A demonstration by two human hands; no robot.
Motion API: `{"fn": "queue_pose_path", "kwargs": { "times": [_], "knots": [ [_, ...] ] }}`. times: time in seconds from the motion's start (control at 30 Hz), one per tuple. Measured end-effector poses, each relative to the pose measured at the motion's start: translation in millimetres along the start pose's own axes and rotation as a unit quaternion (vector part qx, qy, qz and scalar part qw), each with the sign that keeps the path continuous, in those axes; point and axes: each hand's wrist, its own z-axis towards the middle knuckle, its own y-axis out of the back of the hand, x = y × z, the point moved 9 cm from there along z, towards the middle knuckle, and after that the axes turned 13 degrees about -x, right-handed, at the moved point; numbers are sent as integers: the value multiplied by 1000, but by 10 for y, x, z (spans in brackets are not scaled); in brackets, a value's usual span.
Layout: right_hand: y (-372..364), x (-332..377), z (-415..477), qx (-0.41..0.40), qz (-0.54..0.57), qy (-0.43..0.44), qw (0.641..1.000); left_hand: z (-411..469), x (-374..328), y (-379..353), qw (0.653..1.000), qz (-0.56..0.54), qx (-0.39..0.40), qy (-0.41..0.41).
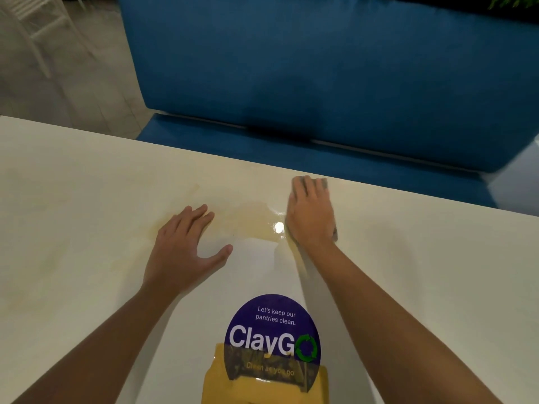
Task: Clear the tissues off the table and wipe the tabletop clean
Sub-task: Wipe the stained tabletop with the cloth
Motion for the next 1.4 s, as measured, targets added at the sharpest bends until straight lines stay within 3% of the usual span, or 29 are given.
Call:
{"fn": "queue_pose_path", "kwargs": {
  "times": [0.13,0.23,0.37,0.47,0.53,0.67,0.8,0.93,1.03,1.13,1.27,1.4],
  "knots": [
    [228,443,-286,-12,128,116,985,-5,15,-9,1000,2,2,3],
    [479,298,-419,-31,186,185,965,-11,25,-20,1000,6,2,2],
    [468,-327,-331,-14,182,141,973,-15,26,-29,1000,4,3,1],
    [389,-740,-123,-38,118,-11,992,-7,27,-18,1000,5,2,-1],
    [292,-757,-22,-39,51,-64,996,-4,16,-10,1000,4,0,-2],
    [37,-295,80,22,7,-31,999,5,10,-8,1000,5,2,2],
    [56,270,-84,12,97,83,992,5,17,-11,1000,2,3,5],
    [190,289,-436,82,160,179,967,1,15,-9,1000,2,-1,4],
    [247,-129,-413,88,173,171,966,2,9,-2,1000,-5,-6,3],
    [343,-497,-162,25,158,66,985,-1,-2,5,1000,-8,-10,5],
    [93,-449,90,10,32,-11,999,-2,-5,19,1000,-10,-11,9],
    [-136,176,147,-5,-22,95,995,-7,14,7,1000,-14,-10,14]
  ]
}}
